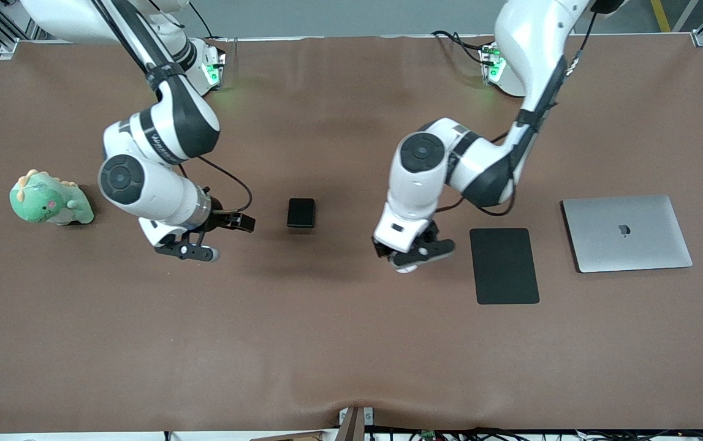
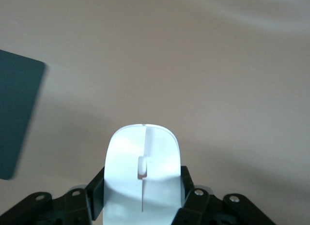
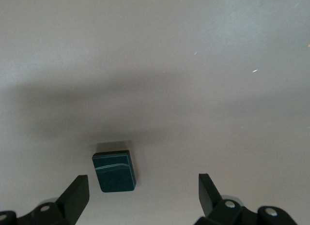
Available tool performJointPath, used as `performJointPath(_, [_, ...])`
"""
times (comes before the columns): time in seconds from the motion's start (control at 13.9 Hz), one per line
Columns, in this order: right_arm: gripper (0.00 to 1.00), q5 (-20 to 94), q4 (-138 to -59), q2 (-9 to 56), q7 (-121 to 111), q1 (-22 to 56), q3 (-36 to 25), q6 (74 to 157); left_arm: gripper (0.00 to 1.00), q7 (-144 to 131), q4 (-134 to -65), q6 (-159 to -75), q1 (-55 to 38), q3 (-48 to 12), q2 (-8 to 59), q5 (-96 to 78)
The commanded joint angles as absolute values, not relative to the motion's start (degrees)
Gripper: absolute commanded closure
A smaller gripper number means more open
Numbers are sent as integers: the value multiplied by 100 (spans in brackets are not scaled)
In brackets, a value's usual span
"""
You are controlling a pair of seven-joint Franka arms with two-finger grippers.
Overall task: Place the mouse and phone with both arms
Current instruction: 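Carry the mouse to the pad while the right gripper grasps the phone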
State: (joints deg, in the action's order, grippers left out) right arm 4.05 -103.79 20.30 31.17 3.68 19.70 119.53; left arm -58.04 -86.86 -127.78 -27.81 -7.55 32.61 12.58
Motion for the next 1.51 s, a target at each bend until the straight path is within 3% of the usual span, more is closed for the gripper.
performJointPath(0.0, [0,466,-10643,2231,3593,465,2179,12470,49,-5416,-9263,-12727,-2121,-1010,2796,1301])
performJointPath(0.58, [0,-35,-10977,2742,3779,949,2180,13173,49,-3344,-9561,-12305,183,-2197,2654,1283])
performJointPath(1.08, [0,-236,-11188,3269,4121,1230,2180,14158,50,-1593,-9940,-12383,877,-2224,2839,1283])
performJointPath(1.44, [0,-562,-11180,3463,4552,1397,2180,14247,50,-1468,-10089,-12848,861,-2224,3225,1292])
